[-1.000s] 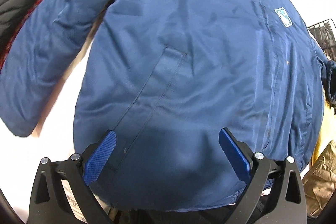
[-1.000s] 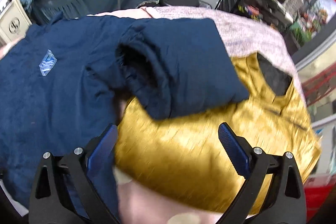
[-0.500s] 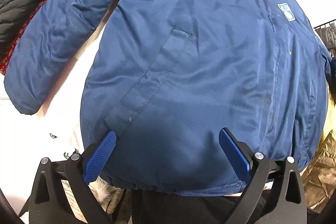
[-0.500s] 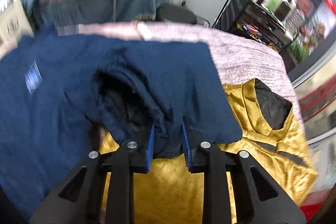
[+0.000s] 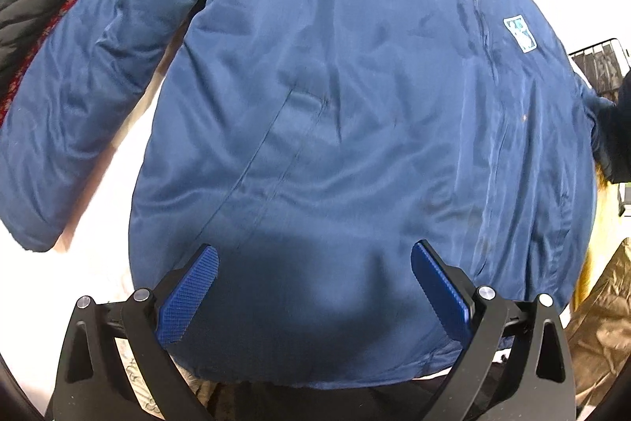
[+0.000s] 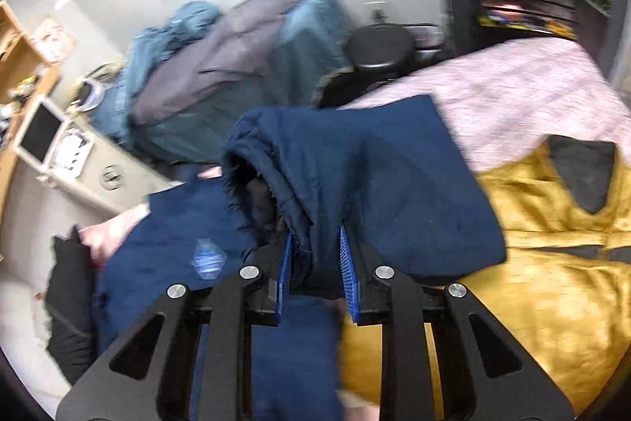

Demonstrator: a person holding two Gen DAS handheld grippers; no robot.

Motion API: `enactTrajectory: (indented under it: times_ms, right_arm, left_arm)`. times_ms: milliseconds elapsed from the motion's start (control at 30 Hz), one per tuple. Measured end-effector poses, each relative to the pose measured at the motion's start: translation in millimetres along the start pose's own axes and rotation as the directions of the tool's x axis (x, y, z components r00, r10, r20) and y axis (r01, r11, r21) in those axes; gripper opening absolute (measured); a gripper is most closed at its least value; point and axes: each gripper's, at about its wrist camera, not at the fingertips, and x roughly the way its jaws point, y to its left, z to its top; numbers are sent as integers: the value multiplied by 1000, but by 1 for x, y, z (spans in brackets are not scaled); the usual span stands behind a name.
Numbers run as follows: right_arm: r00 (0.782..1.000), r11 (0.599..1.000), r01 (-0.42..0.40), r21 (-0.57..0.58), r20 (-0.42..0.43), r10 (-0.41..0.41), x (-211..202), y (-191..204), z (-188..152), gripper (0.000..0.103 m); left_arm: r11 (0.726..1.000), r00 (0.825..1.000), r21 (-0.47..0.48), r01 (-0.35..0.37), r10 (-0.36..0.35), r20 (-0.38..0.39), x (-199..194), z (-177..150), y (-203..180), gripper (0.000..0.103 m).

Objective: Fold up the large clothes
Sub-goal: 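Fold the sleeve with the right gripper across the jacket back toward the left gripper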

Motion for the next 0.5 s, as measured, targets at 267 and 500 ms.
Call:
enactTrajectory:
  times_ms: [267, 500]
  right_arm:
    - [963, 972, -220, -80, -178, 204, 72, 139, -30, 23]
    - [923, 938, -284, -198, -321, 212, 142, 253, -88, 23]
  left_arm:
    - [1000, 1000, 14, 3, -3, 15, 0, 17, 28, 96]
    - [994, 1000, -107, 2, 0, 17, -4, 21, 84, 96]
